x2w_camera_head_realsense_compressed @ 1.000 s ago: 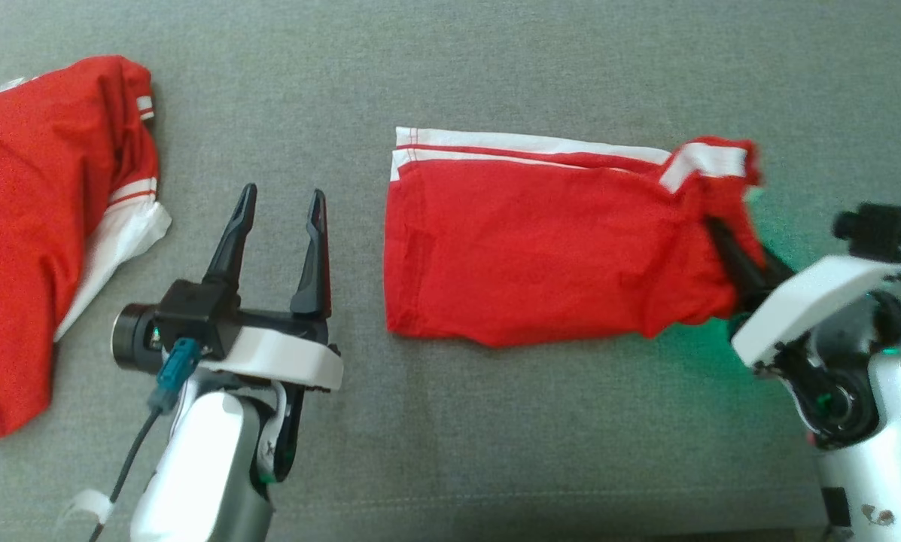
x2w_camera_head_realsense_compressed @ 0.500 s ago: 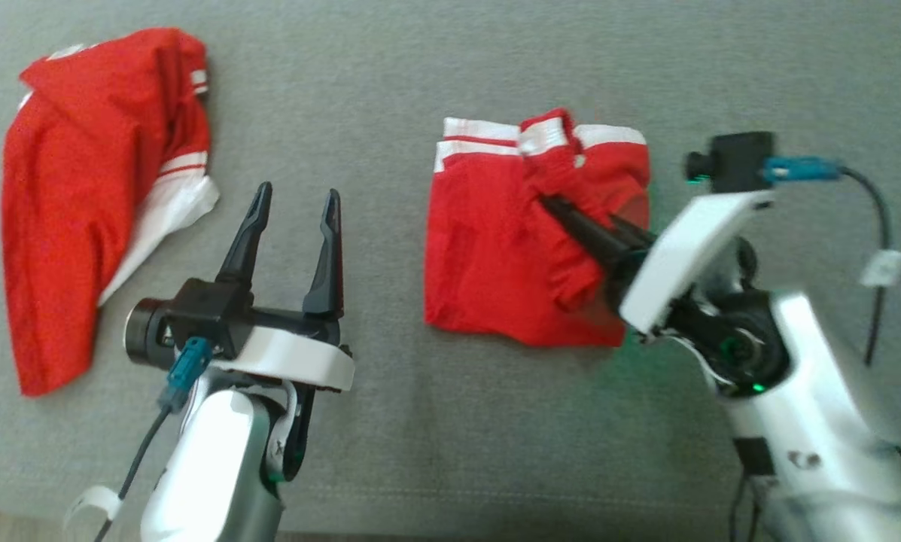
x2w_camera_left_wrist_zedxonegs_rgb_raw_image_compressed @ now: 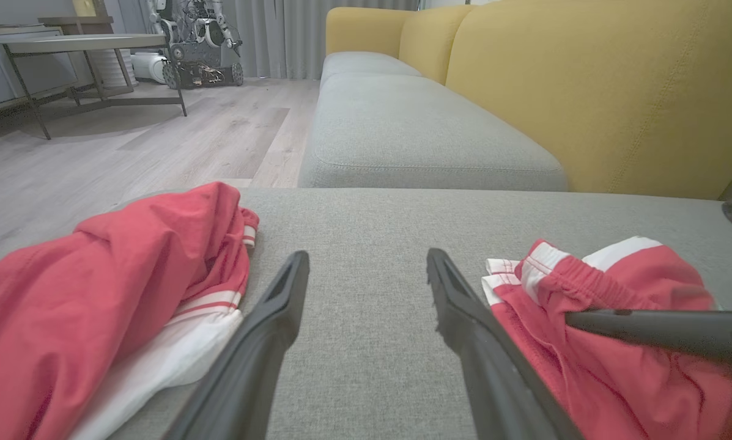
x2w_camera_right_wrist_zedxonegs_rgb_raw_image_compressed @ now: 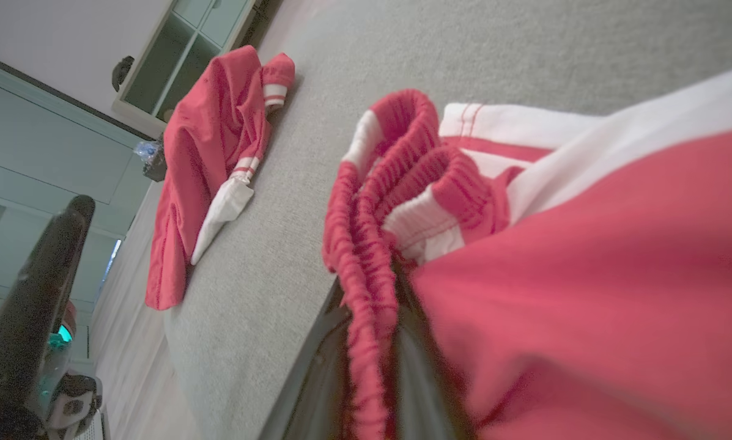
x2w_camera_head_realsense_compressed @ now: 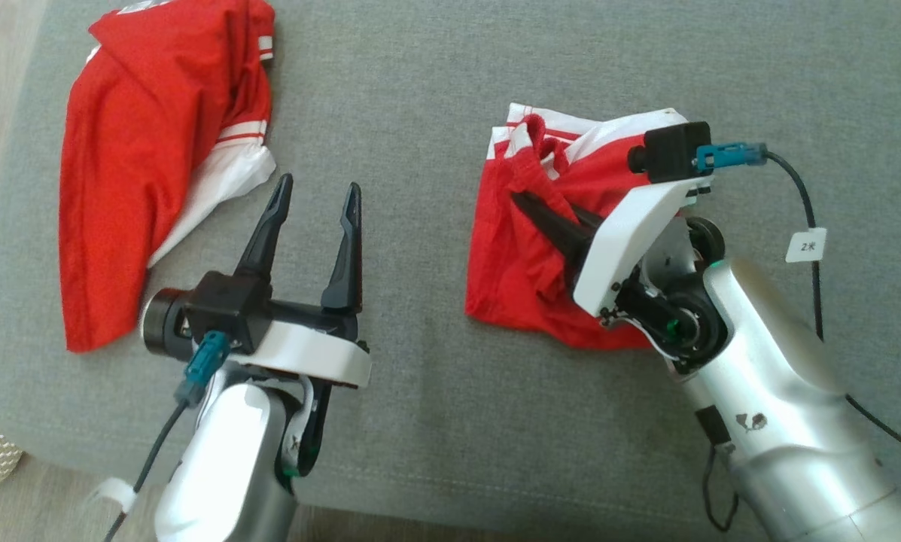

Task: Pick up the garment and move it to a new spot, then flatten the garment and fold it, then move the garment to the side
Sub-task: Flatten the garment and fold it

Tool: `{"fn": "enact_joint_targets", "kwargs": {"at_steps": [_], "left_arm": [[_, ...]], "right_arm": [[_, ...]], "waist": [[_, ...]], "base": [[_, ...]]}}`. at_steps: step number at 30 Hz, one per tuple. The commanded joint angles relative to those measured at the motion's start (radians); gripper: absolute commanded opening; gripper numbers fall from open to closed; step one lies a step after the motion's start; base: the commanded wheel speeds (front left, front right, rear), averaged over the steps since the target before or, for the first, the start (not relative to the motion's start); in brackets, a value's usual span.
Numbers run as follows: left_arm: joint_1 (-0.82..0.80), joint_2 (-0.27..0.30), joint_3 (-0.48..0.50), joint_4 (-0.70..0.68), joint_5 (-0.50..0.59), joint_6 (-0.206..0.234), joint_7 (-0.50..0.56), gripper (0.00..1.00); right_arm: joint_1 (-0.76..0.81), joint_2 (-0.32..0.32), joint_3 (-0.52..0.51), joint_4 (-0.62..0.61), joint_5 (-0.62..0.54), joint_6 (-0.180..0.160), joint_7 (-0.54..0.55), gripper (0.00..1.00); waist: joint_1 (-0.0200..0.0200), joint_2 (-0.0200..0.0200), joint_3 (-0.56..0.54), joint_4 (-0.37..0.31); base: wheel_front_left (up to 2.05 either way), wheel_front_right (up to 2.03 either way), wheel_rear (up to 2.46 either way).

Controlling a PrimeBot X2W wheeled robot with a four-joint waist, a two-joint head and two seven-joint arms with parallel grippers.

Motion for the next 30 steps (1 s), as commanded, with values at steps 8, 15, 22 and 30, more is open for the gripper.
{"fn": "enact_joint_targets", "kwargs": {"at_steps": [8,15,22,30], "left_arm": [[-0.023,0.004,0.031,-0.018,0.009,0.004,-0.008,1.00],[-0.008,0.009,0.053,-0.003,0.018,-0.002,-0.008,1.00],[0.014,0.026,0.085,0.007,0.021,-0.002,-0.008,1.00],[0.042,0.054,0.121,0.005,0.014,-0.004,-0.008,1.00]], "right_arm": [[-0.034,0.023,0.042,-0.083,0.054,-0.001,-0.162,1.00],[0.008,-0.039,0.008,-0.158,0.000,-0.001,-0.327,1.00],[0.129,-0.096,-0.122,-0.189,-0.072,-0.001,-0.453,1.00],[0.274,-0.106,-0.257,-0.226,-0.181,-0.001,-0.555,1.00]], "waist": [[0.0000,0.0000,-0.026,-0.044],[0.0000,0.0000,-0.059,-0.089],[0.0000,0.0000,-0.090,-0.138],[0.0000,0.0000,-0.116,-0.186]], "base": [[0.00,0.00,0.00],[0.00,0.00,0.00],[0.00,0.00,0.00],[0.00,0.00,0.00]]}}
